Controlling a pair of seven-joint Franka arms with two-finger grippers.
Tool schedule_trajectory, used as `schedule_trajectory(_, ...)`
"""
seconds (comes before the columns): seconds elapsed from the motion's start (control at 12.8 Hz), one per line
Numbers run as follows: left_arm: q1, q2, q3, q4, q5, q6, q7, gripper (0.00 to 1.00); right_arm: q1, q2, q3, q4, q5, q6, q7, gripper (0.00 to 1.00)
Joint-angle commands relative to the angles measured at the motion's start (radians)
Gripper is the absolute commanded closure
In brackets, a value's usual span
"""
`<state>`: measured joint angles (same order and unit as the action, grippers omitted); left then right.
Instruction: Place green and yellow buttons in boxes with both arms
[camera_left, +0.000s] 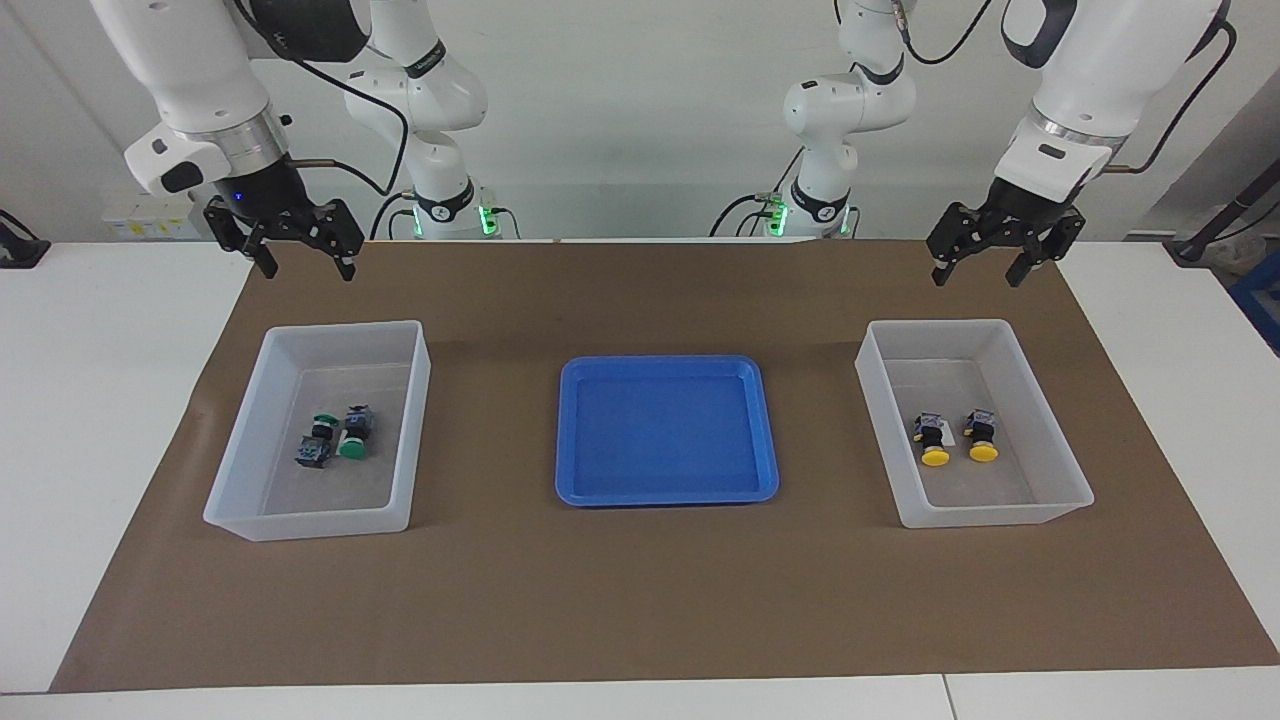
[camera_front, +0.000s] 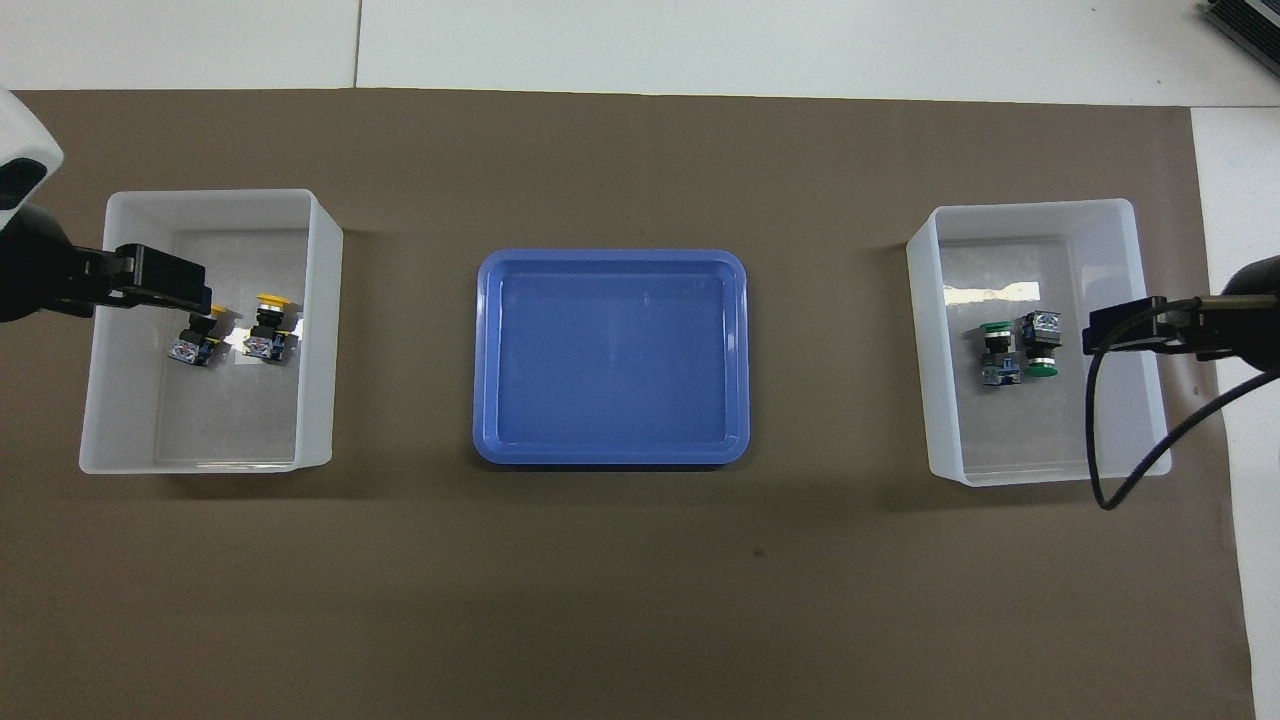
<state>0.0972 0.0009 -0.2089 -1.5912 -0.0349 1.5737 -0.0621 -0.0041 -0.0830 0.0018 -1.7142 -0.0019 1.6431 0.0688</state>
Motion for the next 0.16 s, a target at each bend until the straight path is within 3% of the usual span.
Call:
schedule_trajectory(0.0, 0.004, -0.078, 0.009, -0.134, 0.01, 0.081, -0.004, 0.0, 0.007, -0.012, -0.011, -0.018, 0.019, -0.012, 0.005, 0.0)
schedule_trajectory(0.08, 0.006, -0.078, 0.014, -0.133, 0.01, 0.092, -0.004, 0.0, 0.006, -0.012, -0.011, -0.018, 0.019, -0.014, 0.005, 0.0)
